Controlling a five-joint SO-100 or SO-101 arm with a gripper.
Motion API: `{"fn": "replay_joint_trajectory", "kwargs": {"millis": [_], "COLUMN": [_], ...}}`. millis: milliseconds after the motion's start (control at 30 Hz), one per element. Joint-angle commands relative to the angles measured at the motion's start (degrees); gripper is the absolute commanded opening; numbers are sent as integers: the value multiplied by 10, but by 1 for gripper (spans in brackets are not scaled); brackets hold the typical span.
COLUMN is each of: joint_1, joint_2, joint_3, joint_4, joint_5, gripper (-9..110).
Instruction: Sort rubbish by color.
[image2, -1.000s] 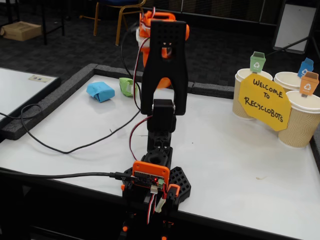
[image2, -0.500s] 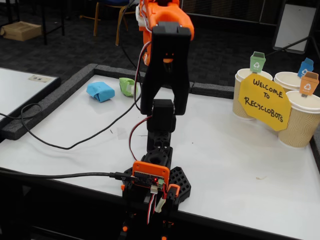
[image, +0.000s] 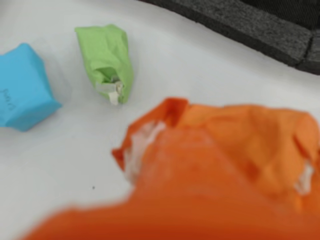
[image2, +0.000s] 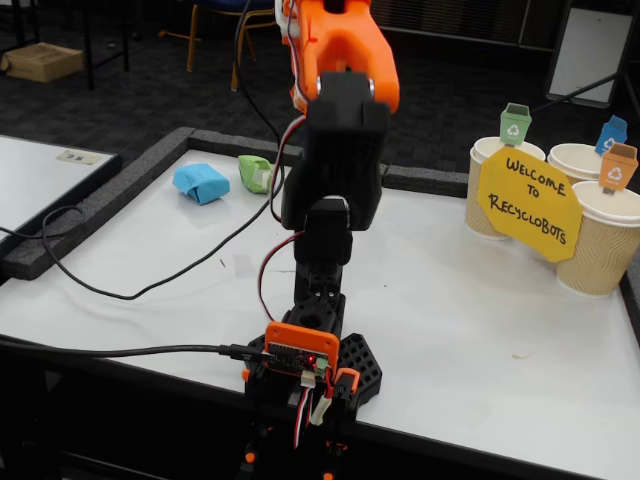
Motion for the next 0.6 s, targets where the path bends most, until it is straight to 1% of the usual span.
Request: {"fn": "replay_joint_trajectory", "kwargs": {"millis": [0, 233, 567], "joint_1": [14, 19, 32], "joint_2": [111, 214, 319], "joint_3": [-7, 26, 93], "joint_4": [11, 47, 97], "joint_5": [4, 3, 3], "gripper": [0, 0, 0]}}
